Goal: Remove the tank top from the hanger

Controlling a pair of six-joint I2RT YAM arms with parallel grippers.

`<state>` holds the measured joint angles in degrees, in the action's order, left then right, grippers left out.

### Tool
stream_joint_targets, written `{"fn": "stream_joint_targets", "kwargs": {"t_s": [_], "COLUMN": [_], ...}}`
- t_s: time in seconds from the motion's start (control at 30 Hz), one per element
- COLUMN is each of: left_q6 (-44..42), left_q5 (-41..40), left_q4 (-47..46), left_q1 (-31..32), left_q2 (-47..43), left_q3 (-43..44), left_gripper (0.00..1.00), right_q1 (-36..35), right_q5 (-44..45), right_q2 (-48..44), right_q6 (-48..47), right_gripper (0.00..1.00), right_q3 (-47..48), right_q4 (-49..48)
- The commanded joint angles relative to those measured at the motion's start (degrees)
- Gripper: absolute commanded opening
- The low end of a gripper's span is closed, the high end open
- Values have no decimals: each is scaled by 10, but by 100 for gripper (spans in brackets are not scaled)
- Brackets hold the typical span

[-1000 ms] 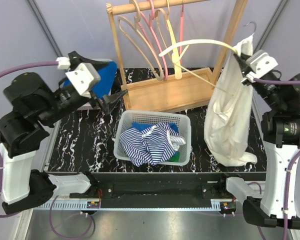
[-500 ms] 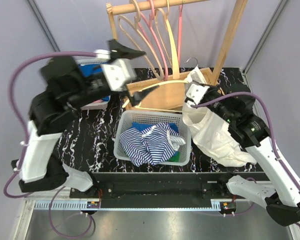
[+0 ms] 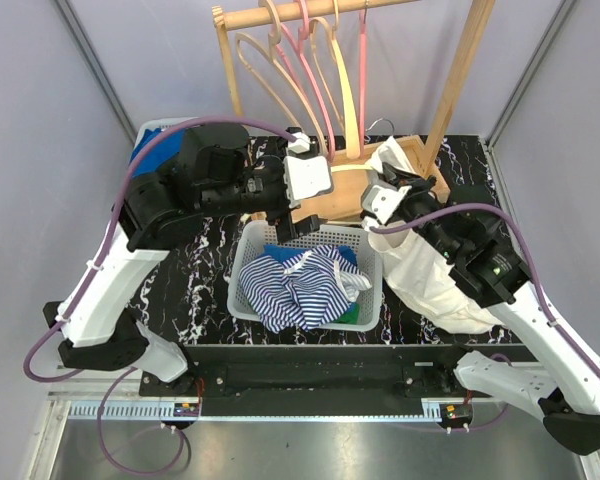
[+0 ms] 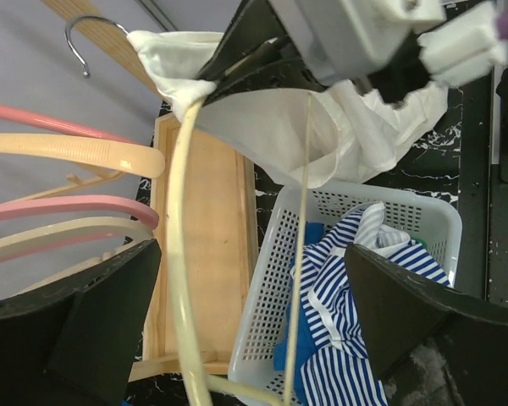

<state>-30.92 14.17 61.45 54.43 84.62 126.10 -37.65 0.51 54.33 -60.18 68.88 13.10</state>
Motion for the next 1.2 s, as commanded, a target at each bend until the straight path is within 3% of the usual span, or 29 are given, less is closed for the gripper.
{"fn": "stream_joint_targets", "kwargs": {"t_s": [0.0,0.3,0.53,0.67,0.7,0.73,0.9,0.93,0.97,1.03,1.07,1.1,1.13,1.17], "left_q6": [-12,-17,-5,0,2,3,11,14,19,23,30,33,42,47], "left_q5": [-34,-53,-51,-57,-59,-63,-64,-64,-65,-77,-84,-92,-110,-119], "left_q4": [-13,-30,-27,-23,-22,-20,-19,-23,-26,-50,-63,-94,-112,-132], "left_q1": [3,8,8,8,8,8,8,8,8,8,8,8,8,8], "left_q2": [11,12,9,13,16,16,15,13,10,2,-8,-14,-29,-36], "left_q3": [18,-3,-19,-14,-13,-10,-9,-9,-9,-21,-26,-33,-40,-57], "left_gripper": [98,92,59,26,9,1,0,0,0,0,0,0,0,0], "right_q1": [-37,-98,-129,-152,-154,-162,-165,-166,-165,-166,-166,-166,-165,-166], "right_q5": [32,77,78,82,83,81,40,34,31,29,28,29,31,30], "right_q2": [-22,-41,-46,-45,-45,-45,-56,-59,-63,-73,-84,-91,-105,-112], "right_q6": [-26,-40,-40,-40,-38,-35,34,56,66,96,109,123,145,159], "right_gripper": [0,0,0,0,0,0,0,4,20,32,59,74,99,100], "right_q3": [-1,-15,-13,-13,-12,-11,8,11,14,16,18,18,19,19], "right_q4": [-68,-74,-86,-98,-102,-104,-105,-104,-106,-118,-120,-121,-124,-126]}}
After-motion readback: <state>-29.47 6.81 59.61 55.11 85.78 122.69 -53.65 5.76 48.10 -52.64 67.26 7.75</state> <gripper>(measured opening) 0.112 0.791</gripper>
